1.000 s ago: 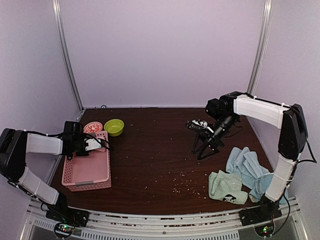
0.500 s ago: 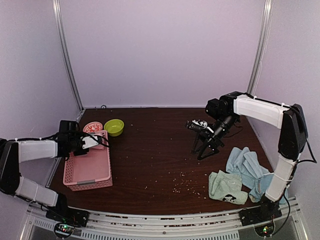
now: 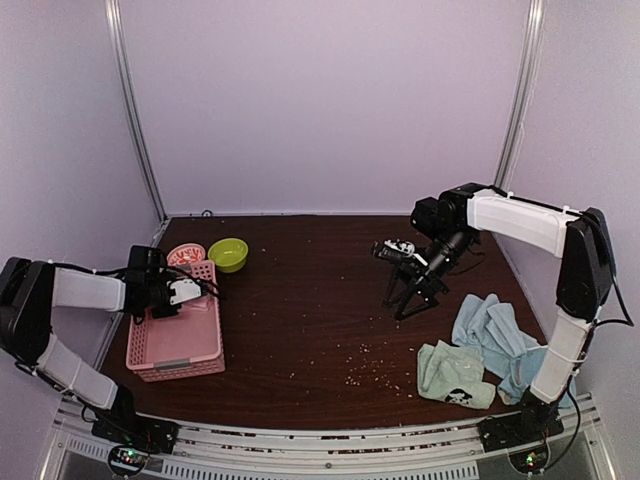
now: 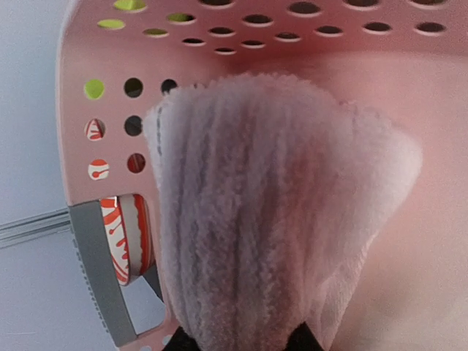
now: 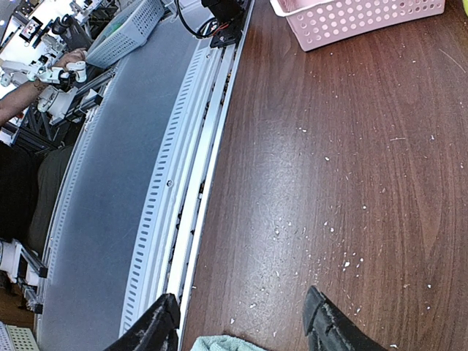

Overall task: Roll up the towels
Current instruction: Move the bin to the corner of the board, then place the towel in the bin.

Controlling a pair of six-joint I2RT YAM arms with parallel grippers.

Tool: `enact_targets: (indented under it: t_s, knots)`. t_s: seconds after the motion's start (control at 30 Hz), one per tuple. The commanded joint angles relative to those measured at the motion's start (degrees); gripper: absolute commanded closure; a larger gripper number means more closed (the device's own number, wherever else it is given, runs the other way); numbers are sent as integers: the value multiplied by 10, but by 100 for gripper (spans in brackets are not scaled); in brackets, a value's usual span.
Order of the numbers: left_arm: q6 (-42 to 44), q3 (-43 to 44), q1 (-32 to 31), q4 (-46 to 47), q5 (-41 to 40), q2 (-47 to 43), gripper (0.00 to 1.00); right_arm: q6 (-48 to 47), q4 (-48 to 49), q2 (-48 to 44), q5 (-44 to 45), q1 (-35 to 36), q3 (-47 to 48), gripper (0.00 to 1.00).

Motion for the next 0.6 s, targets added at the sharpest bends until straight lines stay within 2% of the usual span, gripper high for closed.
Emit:
enact_targets:
  t_s: [0.0,0.07,0.2,0.57]
  knots:
    - [-16,48,6,68,-31,60,78,-7,-9,-18,-9,3,-5,41]
    - [-12,56,6,81,-43,79,76,-6,-9,-15,-8,3,-3,41]
    - [-16,66,6,73,-43,85,62,-6,-9,-11,-5,3,-4,41]
    - [2,-14,5,37,17,-53,44,-7,-9,-9,-2,5,-5,41]
